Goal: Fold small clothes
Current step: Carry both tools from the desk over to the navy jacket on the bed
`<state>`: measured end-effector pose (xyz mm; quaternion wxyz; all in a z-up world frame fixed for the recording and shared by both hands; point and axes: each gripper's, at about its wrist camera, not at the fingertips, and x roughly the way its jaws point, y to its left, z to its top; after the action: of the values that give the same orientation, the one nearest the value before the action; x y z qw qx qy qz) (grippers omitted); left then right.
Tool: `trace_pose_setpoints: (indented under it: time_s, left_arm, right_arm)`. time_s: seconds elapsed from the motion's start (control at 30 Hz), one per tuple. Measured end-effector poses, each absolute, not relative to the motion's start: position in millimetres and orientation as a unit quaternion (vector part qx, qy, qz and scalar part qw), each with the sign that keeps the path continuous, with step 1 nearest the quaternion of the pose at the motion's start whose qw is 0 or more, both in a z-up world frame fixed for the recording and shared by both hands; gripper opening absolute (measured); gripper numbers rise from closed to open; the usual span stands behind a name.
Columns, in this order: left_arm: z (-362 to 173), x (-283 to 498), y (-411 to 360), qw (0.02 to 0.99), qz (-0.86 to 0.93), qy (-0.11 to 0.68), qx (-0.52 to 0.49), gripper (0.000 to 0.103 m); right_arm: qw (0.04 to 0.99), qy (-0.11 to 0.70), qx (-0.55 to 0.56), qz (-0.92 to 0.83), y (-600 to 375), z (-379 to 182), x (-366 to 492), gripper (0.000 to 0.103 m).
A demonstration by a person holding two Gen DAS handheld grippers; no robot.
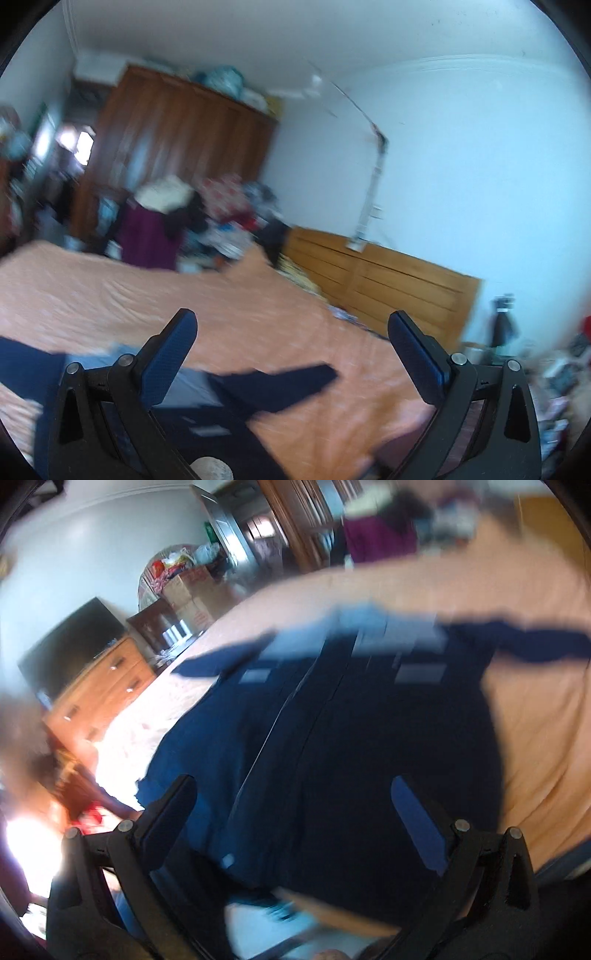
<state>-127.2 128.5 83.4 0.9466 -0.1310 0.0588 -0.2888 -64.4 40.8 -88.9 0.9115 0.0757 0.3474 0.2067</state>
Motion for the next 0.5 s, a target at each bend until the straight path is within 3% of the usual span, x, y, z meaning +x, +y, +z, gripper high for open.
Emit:
trace_pose_setpoints:
  time_s: [0.13,0.23,0.37,0.5]
  left_arm:
    - [84,-112,163,0.966,-0.223,0.037,-0.126,0.103]
    - [88,-112,185,0.967,-0.206,0.007,-0.149,0.103]
    - [68,-92,183,0.976,-0.182,0.031,-0.118,0.103]
    - [30,-57,166,0.977,-0.171,0.087,-0.088,0.103]
  right_arm:
    - [0.975,0.174,-0.03,0.136,23,3,-89,0.103]
    - [0.992,0.083,-0.091,0.036,1,19,-101,0.103]
    - [0.963,0.265,-0.043,-0.004,-65,-32,-36,0.103]
    - [0.936,0.346,0.013,-0.055,-152,-74,-7,0.103]
